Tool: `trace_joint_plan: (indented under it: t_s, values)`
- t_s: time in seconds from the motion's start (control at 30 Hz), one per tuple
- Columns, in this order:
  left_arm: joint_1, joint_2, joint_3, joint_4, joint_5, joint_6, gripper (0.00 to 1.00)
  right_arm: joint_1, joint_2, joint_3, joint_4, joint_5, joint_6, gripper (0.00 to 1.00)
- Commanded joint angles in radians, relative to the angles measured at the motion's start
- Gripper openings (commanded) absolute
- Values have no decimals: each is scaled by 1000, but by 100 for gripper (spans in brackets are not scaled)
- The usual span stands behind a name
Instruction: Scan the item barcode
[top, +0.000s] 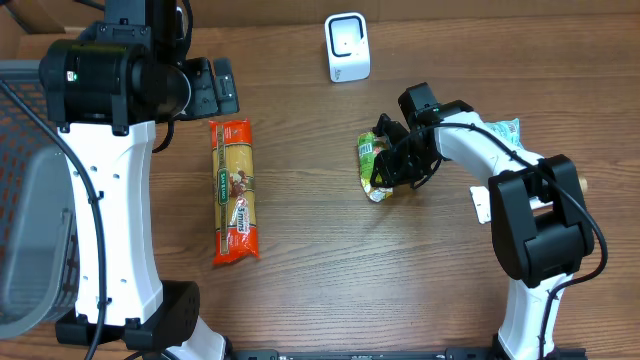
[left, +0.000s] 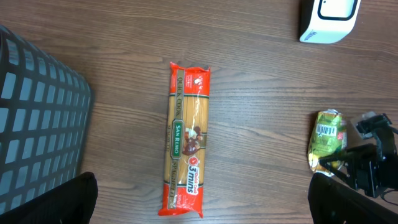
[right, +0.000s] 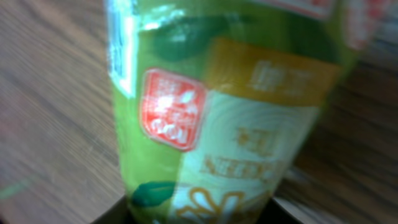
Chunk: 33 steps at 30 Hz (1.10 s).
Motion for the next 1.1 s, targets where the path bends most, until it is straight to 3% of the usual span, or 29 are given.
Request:
trace_joint_plan:
  t_s: [0.0, 0.17, 0.4, 0.63, 0.87, 0.93, 1.07]
  values:
    - [1, 4, 2, -2, -10, 19, 100, -2, -3, -8, 1, -37, -1, 20]
    - [1, 4, 2, -2, -9, 19, 100, -10, -19, 51, -51, -153, -3, 10]
    - [1, 4, 2, -2, -10, 19, 100, -78, -136, 178, -193, -455, -123, 9]
    - [1, 4, 2, -2, -9, 19, 100, -145, -278, 206, -210, -574, -122, 4]
    - [1, 4, 2, -2, -9, 19, 100, -150, -351, 206, -200, -538, -122, 4]
    - [1, 4, 2, -2, -9, 19, 100, -145, -352, 206, -177, -461, -97, 4]
    - [1, 4, 2, -2, -10, 19, 100, -101, -349, 260, -89, -124, 77, 3]
